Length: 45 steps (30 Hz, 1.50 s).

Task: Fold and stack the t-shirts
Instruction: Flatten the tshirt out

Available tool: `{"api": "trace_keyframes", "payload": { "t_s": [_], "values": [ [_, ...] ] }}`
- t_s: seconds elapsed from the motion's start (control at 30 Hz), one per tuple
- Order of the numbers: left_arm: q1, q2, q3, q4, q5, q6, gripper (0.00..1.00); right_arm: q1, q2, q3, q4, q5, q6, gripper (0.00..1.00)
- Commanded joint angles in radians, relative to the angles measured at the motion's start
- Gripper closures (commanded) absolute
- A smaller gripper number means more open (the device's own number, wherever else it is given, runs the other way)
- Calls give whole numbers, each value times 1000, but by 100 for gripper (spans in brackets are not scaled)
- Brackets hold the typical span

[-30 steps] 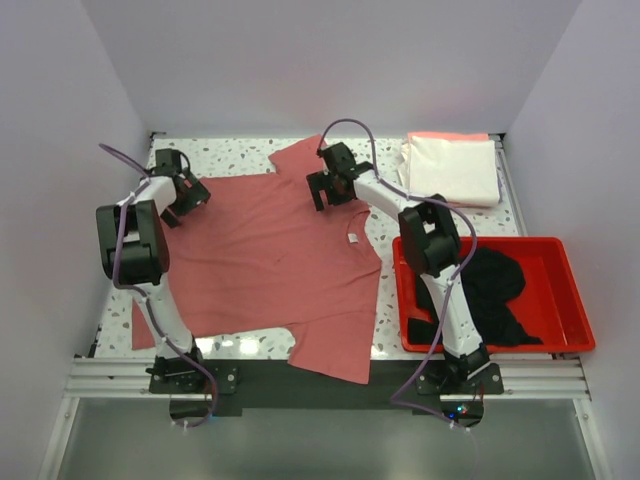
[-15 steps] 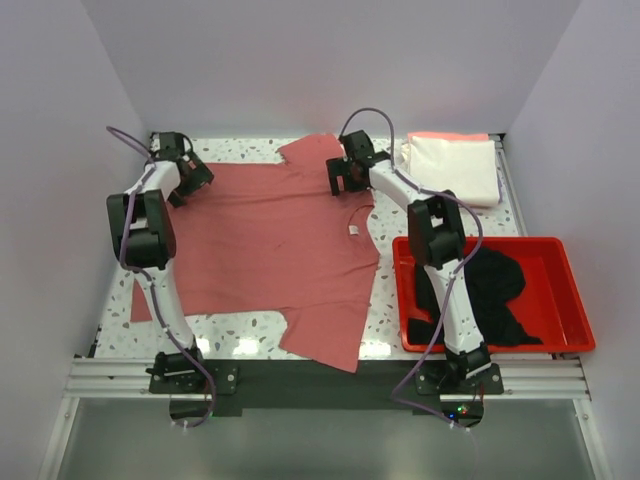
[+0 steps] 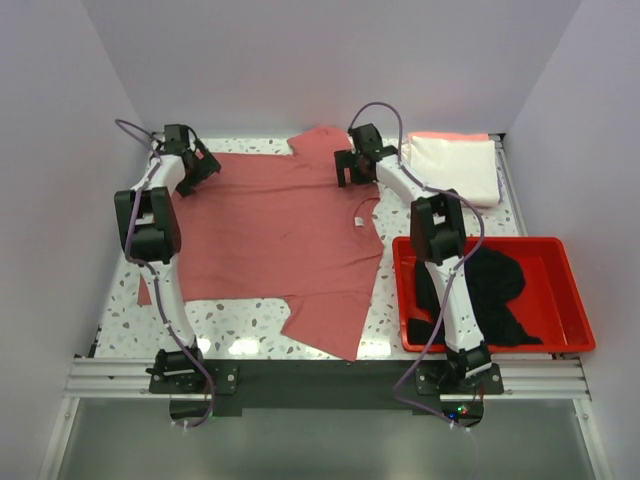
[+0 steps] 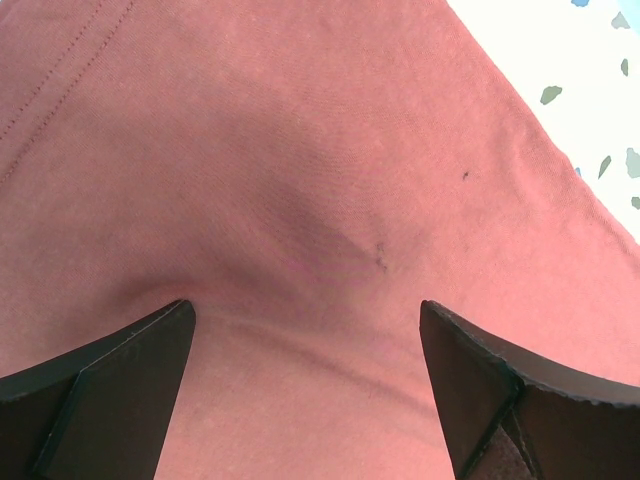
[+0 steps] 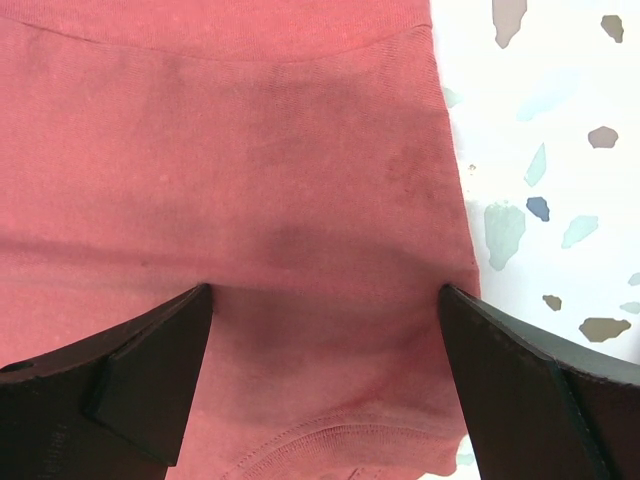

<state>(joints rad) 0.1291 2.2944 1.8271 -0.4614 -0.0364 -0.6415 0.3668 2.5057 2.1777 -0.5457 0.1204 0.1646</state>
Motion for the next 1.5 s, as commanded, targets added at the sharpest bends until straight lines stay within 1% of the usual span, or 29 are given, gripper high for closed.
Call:
{"api": "trace_keyframes", "payload": {
  "t_s": [0.0, 0.03, 0.1, 0.13, 0.17, 0.2, 0.23, 0.27, 0.3, 0.33, 0.37, 0.4, 0.43, 0.47, 0.5, 0.53, 0.57, 0.6, 0.63, 0.67, 0.7, 0.73, 0.83, 1.03, 1.13, 1.23, 1.27, 1.37, 1.47],
  "values": [
    [-6, 8, 9, -66, 40, 13, 0, -14, -4, 22, -34, -43, -16, 1],
    [-6, -6, 15, -75, 39, 14, 0, -14, -17, 27, -30, -50, -22, 1],
    [-6, -61, 14, -111, -6, 14, 0, -12, -65, 48, -34, -79, -28, 1],
    [-6, -87, -8, -121, -14, 8, 0, -12, -86, 51, -33, -83, -28, 1],
    [-6, -149, -26, -128, -22, 6, 0, -6, -109, 47, -28, -88, -30, 1],
    [-6, -186, -50, -137, -40, 3, 0, -3, -167, 38, -25, -90, -31, 1],
    [-6, -228, -121, -138, -51, -7, 0, 1, -200, -2, -17, -87, -40, 1],
    [-5, -321, -165, -134, -65, -13, 0, 10, -241, -33, 2, -81, -43, 1],
    [-5, -372, -217, -132, -101, -21, 0, 17, -319, -71, 16, -79, -46, 1],
    [-5, -427, -327, -135, -123, -46, 0, 26, -371, -173, 50, -73, -50, 1],
    [-3, -537, -391, -138, -150, -62, 0, 30, -418, -237, 73, -68, -45, 1],
    [-2, -596, -517, -146, -205, -79, 0, 32, -523, -307, 102, -58, -33, 1],
    [1, -654, -582, -149, -227, -119, 0, 32, -572, -455, 134, -64, -4, 1],
    [19, -767, -645, -151, -243, -139, 0, 35, -618, -525, 201, -80, 10, 1],
    [32, -824, -766, -157, -262, -158, 0, 40, -671, -585, 225, -85, 24, 1],
    [49, -879, -823, -163, -267, -190, 0, 44, -745, -683, 243, -85, 48, 1],
    [97, -988, -880, -166, -266, -202, 0, 58, -784, -723, 259, -87, 56, 1],
    [124, -1039, -935, -174, -266, -211, 0, 67, -812, -755, 257, -84, 61, 1],
    [153, -1087, -1035, -175, -272, -227, 0, 76, -862, -807, 251, -79, 73, 1],
    [193, -1171, -1078, -177, -283, -236, 0, 98, -884, -834, 242, -62, 76, 1],
    [207, -1206, -1142, -178, -301, -253, 0, 107, -903, -858, 242, -53, 78, 1],
    [216, -1258, -1166, -174, -298, -274, 0, 132, -938, -898, 239, -45, 85, 1],
    [237, -1291, -1215, -139, -301, -287, 0, 155, -970, -934, 219, -41, 89, 1],
    [306, -1170, -1198, -151, -286, -288, 4, 173, -1047, -995, 171, -53, 72, 1],
    [359, -1136, -1235, -112, -287, -294, 5, 172, -1067, -1010, 144, -35, 62, 1],
    [414, -1124, -1256, -63, -258, -282, 12, 172, -1081, -1019, 136, -42, 67, 1],
    [425, -1127, -1253, -51, -258, -279, 15, 173, -1081, -1021, 136, -69, 67, 1],
    [441, -1127, -1246, -28, -281, -285, 16, 172, -1087, -1026, 141, -99, 67, 1],
    [484, -1087, -1235, -3, -246, -268, 20, 173, -1084, -1018, 125, -71, 61, 1]
  ]
}}
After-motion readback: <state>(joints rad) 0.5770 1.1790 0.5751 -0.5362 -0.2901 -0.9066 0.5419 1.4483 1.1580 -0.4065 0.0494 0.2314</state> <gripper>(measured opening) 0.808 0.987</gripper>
